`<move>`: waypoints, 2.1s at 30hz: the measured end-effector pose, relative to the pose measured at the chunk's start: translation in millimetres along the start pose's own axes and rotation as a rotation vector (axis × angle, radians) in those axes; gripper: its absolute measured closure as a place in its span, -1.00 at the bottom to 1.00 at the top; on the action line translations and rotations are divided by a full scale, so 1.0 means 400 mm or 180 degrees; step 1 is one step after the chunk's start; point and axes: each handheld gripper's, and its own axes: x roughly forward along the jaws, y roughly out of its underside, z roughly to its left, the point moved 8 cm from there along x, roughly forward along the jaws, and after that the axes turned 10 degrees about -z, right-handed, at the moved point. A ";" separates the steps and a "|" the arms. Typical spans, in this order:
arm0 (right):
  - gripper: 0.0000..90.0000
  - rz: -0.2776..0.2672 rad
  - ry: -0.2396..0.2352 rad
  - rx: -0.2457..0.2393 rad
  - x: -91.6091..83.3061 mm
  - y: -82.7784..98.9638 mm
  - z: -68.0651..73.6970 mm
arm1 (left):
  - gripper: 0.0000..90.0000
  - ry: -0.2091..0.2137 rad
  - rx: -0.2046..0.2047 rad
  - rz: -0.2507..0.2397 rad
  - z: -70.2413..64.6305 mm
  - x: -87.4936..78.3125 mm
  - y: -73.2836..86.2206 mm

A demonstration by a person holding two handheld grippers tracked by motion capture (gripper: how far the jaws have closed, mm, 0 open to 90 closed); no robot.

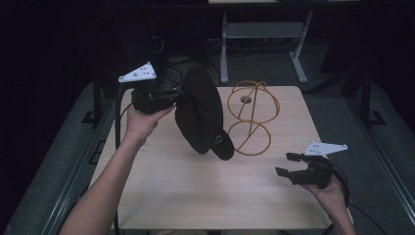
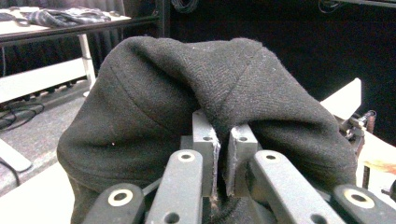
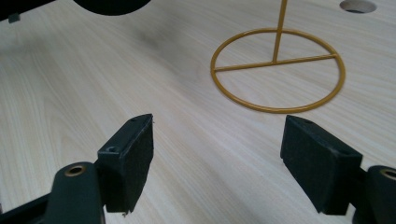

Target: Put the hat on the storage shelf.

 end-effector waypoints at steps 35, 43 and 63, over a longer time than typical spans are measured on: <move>-0.45 -0.0337 0.0224 0.0181 -0.069 -0.005 -0.067 | 0.88 0.0385 0.0184 0.0174 -0.022 0.317 -0.150; -0.45 -0.0382 0.0237 0.0206 -0.071 -0.003 -0.069 | 0.87 0.0501 0.0027 0.0258 -0.032 0.417 -0.104; -0.45 -0.0299 0.0199 0.0218 -0.064 0.017 -0.065 | 0.35 0.0514 -0.0289 0.0731 -0.053 0.562 -0.015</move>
